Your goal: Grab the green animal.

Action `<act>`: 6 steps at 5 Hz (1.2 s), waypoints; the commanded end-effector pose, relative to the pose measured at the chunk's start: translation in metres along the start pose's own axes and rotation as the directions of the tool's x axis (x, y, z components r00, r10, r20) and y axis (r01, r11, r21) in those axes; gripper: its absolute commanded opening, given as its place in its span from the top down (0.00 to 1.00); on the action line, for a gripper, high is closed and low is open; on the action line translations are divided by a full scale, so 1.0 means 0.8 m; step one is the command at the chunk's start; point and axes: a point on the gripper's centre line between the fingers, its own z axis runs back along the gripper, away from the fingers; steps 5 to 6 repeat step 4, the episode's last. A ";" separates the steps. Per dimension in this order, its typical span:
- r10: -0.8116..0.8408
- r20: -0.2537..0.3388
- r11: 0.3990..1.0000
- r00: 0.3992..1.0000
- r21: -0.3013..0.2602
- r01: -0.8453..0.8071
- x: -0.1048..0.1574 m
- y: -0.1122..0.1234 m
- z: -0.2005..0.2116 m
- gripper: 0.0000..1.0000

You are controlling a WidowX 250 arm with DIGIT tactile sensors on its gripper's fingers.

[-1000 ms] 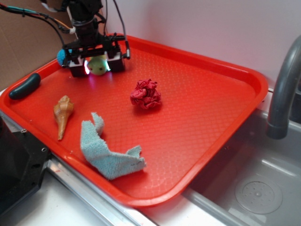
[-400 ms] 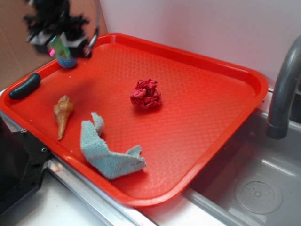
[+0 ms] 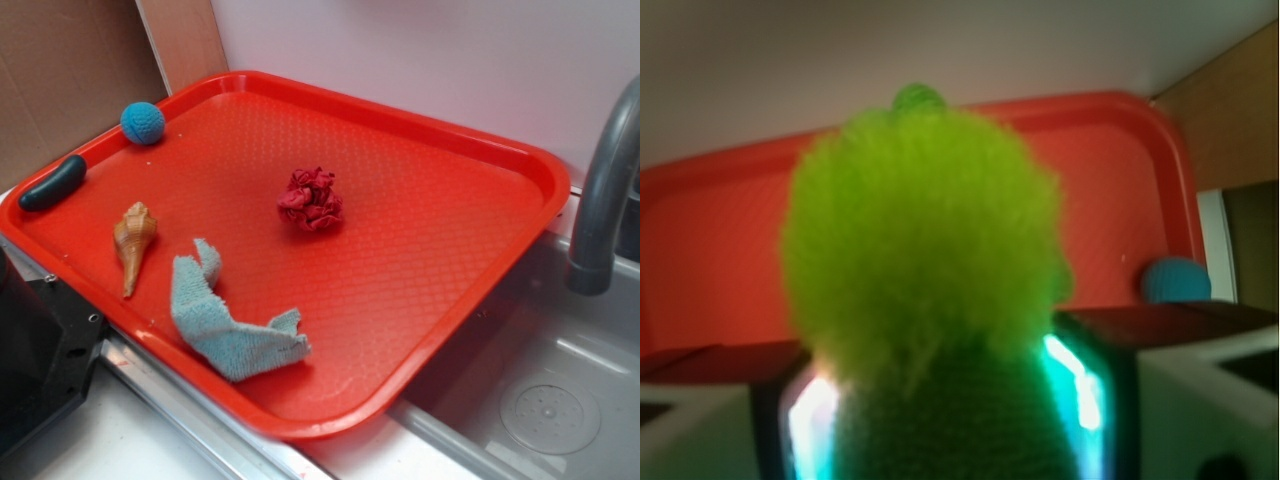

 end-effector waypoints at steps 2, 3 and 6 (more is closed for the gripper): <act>-0.040 0.104 0.998 0.994 0.056 0.035 -0.086 -0.008 0.057 1.00; -0.018 0.083 0.999 0.996 0.050 0.014 -0.102 -0.002 0.053 1.00; 0.013 0.072 0.998 0.997 0.057 -0.017 -0.107 0.010 0.048 1.00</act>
